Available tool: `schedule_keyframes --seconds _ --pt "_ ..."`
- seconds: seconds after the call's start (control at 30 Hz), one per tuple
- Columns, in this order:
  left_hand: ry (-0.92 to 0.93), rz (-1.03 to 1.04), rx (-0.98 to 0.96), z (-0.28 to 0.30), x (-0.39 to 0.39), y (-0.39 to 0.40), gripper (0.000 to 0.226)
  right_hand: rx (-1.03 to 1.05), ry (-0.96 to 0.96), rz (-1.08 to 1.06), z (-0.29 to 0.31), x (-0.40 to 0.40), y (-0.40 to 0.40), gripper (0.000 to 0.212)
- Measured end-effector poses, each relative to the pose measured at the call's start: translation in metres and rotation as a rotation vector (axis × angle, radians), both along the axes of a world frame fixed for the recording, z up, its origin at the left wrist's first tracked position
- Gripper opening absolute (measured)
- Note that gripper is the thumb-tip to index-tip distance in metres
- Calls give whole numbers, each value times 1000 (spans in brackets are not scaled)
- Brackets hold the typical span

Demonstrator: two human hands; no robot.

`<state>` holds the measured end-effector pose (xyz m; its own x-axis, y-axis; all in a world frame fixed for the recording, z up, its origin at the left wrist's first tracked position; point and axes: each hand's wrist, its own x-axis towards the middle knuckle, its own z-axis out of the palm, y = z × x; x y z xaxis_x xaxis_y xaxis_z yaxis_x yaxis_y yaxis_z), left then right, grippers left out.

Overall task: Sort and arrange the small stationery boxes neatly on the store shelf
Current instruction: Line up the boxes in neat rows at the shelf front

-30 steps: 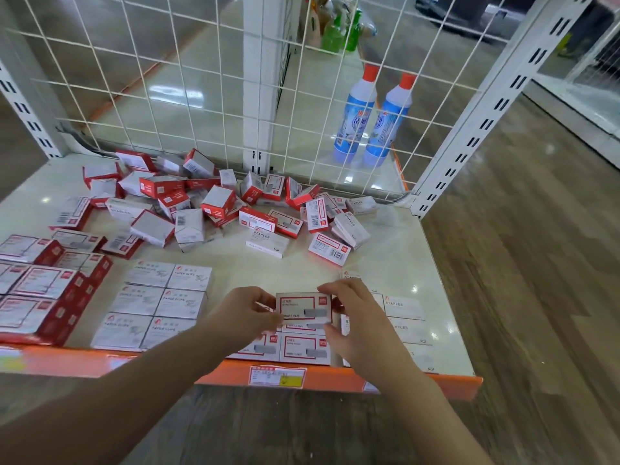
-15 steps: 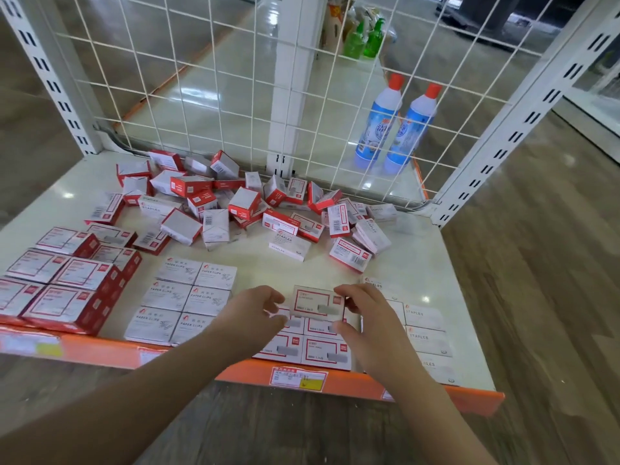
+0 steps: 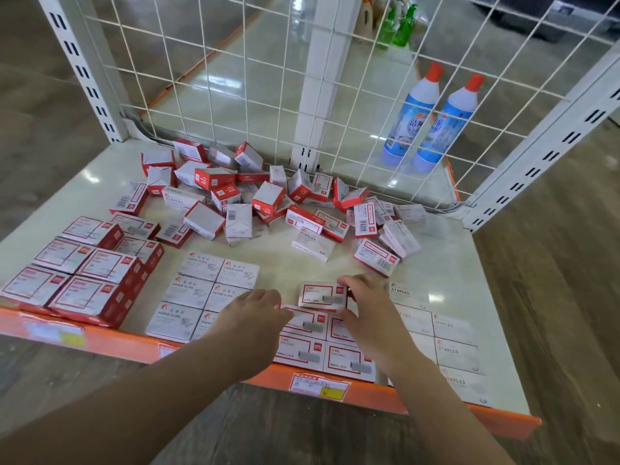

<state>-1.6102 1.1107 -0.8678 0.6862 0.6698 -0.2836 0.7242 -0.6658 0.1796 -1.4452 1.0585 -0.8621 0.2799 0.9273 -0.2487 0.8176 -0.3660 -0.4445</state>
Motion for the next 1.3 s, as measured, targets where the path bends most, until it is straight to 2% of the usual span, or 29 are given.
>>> schedule_keyframes --seconds 0.67,1.03,1.3 --pt "-19 -12 -40 -3 0 3 46 -23 74 59 -29 -5 11 46" --pt "-8 -75 -23 -2 14 9 54 116 63 -176 -31 20 9 36" --pt "-57 -25 -84 -3 28 23 43 149 37 -155 -32 29 40 34"
